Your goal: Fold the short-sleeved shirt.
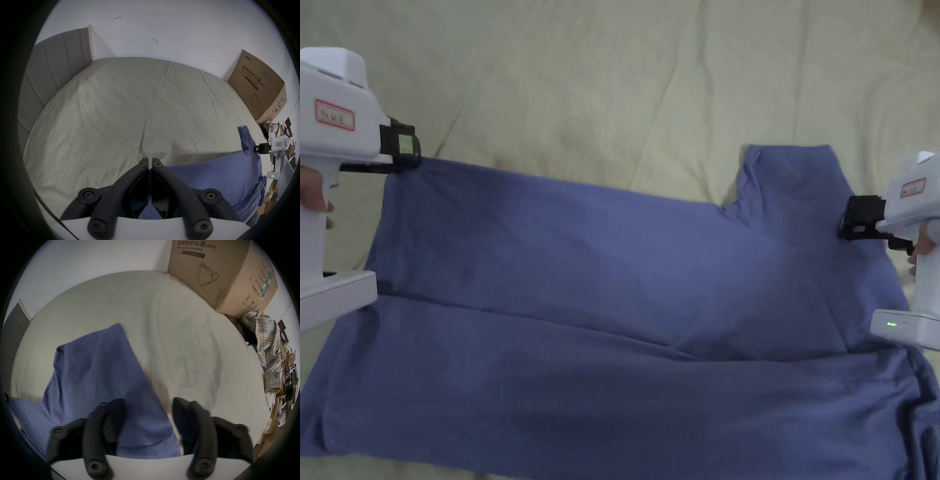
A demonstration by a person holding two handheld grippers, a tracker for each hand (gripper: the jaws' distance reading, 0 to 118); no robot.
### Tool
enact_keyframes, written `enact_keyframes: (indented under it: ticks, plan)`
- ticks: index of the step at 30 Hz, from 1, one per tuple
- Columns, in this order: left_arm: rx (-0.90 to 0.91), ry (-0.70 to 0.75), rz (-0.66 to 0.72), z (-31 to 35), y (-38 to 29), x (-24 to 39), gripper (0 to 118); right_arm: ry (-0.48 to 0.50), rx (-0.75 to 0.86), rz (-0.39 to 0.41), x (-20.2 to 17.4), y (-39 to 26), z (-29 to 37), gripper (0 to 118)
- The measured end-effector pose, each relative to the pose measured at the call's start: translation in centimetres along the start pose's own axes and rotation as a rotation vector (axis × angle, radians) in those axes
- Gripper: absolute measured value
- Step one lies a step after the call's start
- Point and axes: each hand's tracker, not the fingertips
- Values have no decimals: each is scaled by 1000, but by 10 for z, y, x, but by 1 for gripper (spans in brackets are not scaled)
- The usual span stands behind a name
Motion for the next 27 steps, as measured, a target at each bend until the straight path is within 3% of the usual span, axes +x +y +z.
enact_keyframes:
  ticks: [1, 3, 5, 9, 15, 22, 27]
  plan:
    - [-3, 1, -2, -2, 0, -1, 0, 27, -11, -13, 0, -1, -4, 36]
    - [-5, -2, 0, -4, -1, 0, 0, 78, -1, -44, 0, -2, -1, 0]
    - [-14, 1, 13, -2, 0, 4, 0, 56, 25, -65, 1, -1, 5, 0]
    - [-14, 4, 28, 7, -1, 6, 0, 69, 62, -27, 8, 1, 36, 0]
    - [28, -18, 32, 48, -6, -1, 0, 139, 221, -2, 25, -14, 121, 0]
    - [82, -57, 73, 111, -39, -22, 0, 175, 323, -31, 43, -85, 211, 0]
    - [103, -90, 109, 137, -84, -40, 0, 180, 349, -72, 55, -150, 234, 0]
